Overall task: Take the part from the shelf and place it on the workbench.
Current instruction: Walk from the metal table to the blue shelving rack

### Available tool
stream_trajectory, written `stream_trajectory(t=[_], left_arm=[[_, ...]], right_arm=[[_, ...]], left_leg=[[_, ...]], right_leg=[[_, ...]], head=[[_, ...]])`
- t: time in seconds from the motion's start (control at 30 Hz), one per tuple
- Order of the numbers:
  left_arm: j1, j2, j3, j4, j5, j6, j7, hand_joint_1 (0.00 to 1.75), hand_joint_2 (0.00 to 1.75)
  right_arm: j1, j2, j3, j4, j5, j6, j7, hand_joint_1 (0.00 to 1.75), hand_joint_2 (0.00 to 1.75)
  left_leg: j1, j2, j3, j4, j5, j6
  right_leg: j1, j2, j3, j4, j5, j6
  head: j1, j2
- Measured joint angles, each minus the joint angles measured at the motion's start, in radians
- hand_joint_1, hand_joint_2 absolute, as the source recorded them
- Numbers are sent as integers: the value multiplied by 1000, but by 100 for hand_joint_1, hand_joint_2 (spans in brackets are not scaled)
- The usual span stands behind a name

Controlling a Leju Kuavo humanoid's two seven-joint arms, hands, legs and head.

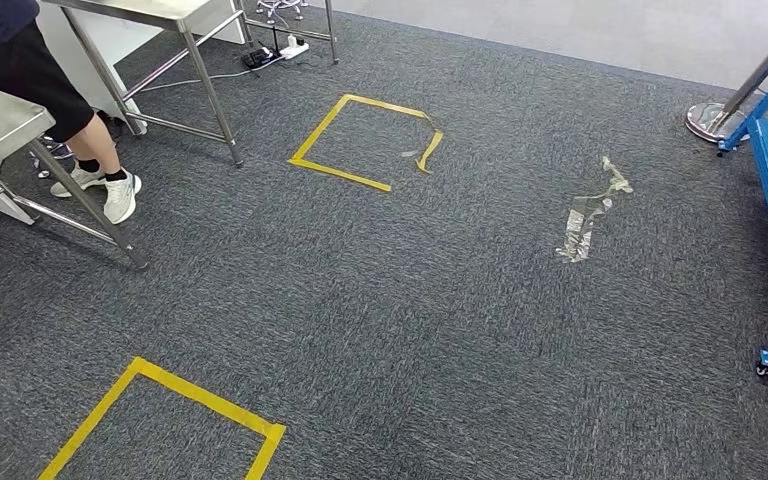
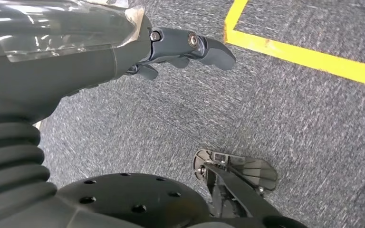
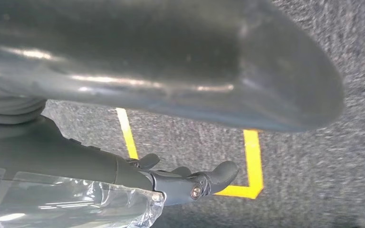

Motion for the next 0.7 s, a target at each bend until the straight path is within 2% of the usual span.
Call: stream_trajectory(t=[0.03,0.07,0.13,0.2,0.27,0.33,0.4,0.47,0.5,0.53,0.57,0.6,0.63,0.67,0.7], left_arm=[[0,0,0,0,0,-1,0,0,175],[0,0,0,0,-1,-1,0,0,175],[0,1,0,0,-1,-1,1,0,175],[0,2,0,0,-2,-1,1,0,175],[-1,2,0,0,-2,-1,0,0,175],[-2,1,0,0,-2,-1,-2,0,175],[-1,1,0,0,-4,-1,-4,0,175],[0,1,0,0,-7,-1,-4,0,175],[0,1,0,0,-8,-1,-4,0,175],[0,1,0,0,-10,-1,-4,0,175],[-1,0,0,0,-11,-2,-4,0,175],[-1,0,0,0,-11,-2,-4,0,175],[-2,-1,0,0,-11,-3,-4,0,175],[-2,0,0,0,-11,-4,-4,0,175],[-2,0,0,0,-11,-4,-4,0,175]], right_arm=[[1,0,0,0,0,0,1,0,0],[1,1,0,0,0,0,1,0,0],[0,3,0,0,0,-1,2,0,0],[-2,4,0,0,0,-1,2,0,0],[1,3,-1,0,1,-2,3,0,0],[2,4,-4,0,-1,-2,4,0,0],[-1,4,-11,0,-7,-2,6,0,0],[-3,4,-18,0,-13,-2,6,0,0],[-2,4,-21,0,-16,-2,6,0,0],[0,4,-23,0,-17,-2,6,0,0],[1,4,-24,0,-18,-2,6,0,0],[1,3,-25,-1,-18,-2,6,0,0],[-1,3,-25,-1,-18,-2,6,0,0],[-3,4,-25,-1,-18,-2,6,0,0],[-4,4,-25,-2,-18,-2,6,0,0]], left_leg=[[0,-2,10,-27,27,2],[1,-7,35,-85,66,5],[4,-38,93,-215,126,11],[1,-56,115,-267,139,17],[-3,-40,118,-274,142,28],[-2,-23,122,-284,149,42],[-2,-2,123,-289,151,51],[-4,21,121,-288,150,53],[-4,31,121,-288,150,53],[-4,39,121,-288,149,52],[-4,48,123,-288,148,51],[-5,56,125,-288,146,48],[-7,64,128,-287,143,42],[-11,71,131,-286,140,36],[-14,78,135,-286,137,31]], right_leg=[[0,11,1,0,0,0],[1,22,3,1,0,0],[4,42,2,3,-1,3],[7,58,-3,5,-1,12],[5,68,-12,3,1,25],[5,44,-30,33,-14,31],[7,3,-85,142,-65,25],[6,-13,-147,268,-113,24],[4,-16,-157,292,-117,30],[2,-20,-146,272,-105,38],[0,-27,-115,214,-82,48],[-2,-46,-74,137,-56,56],[-1,-66,-37,70,-33,58],[1,-80,-12,25,-18,54],[3,-88,-3,6,-11,47]], head=[[0,0],[0,0],[0,0],[0,0],[0,0],[1,0],[3,0],[5,0],[5,0],[5,0],[5,0],[6,0],[7,0],[5,0],[4,0]])
